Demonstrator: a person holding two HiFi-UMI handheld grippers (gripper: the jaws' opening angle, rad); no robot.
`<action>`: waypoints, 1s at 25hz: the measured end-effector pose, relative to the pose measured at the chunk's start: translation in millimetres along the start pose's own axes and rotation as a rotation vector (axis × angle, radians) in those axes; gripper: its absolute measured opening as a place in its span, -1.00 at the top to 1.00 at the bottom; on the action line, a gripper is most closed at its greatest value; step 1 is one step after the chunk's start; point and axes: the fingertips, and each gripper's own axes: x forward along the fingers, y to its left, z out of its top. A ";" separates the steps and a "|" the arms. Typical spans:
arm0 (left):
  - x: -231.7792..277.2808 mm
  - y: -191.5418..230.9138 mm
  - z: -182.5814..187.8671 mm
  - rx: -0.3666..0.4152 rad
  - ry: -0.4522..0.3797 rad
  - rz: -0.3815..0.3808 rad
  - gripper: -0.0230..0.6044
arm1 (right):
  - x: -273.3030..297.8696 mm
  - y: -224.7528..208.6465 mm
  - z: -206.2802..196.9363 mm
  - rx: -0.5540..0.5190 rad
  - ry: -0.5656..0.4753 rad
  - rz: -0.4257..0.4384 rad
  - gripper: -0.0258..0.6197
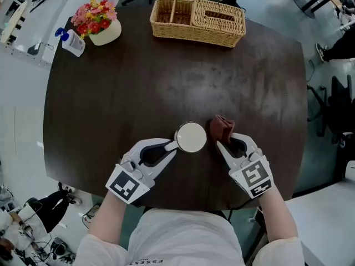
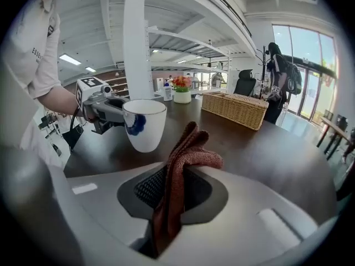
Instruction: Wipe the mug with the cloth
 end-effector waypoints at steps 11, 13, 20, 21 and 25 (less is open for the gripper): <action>-7.3 -17.4 83.1 -0.071 -0.071 -0.056 0.71 | -9.3 16.2 34.6 0.140 -0.134 0.016 0.66; -7.0 -16.0 91.2 -0.094 -0.091 -0.042 0.71 | -11.1 24.9 52.1 0.144 -0.200 0.032 0.66; -5.8 -10.5 97.7 -0.084 -0.124 -0.033 0.71 | -24.5 39.1 81.2 0.254 -0.377 0.089 0.66; -5.4 -10.8 97.9 -0.076 -0.123 -0.036 0.71 | -25.0 41.4 81.2 0.271 -0.386 0.108 0.66; -6.1 -10.2 96.7 -0.068 -0.126 -0.036 0.71 | -25.9 55.7 80.3 0.283 -0.396 0.172 0.66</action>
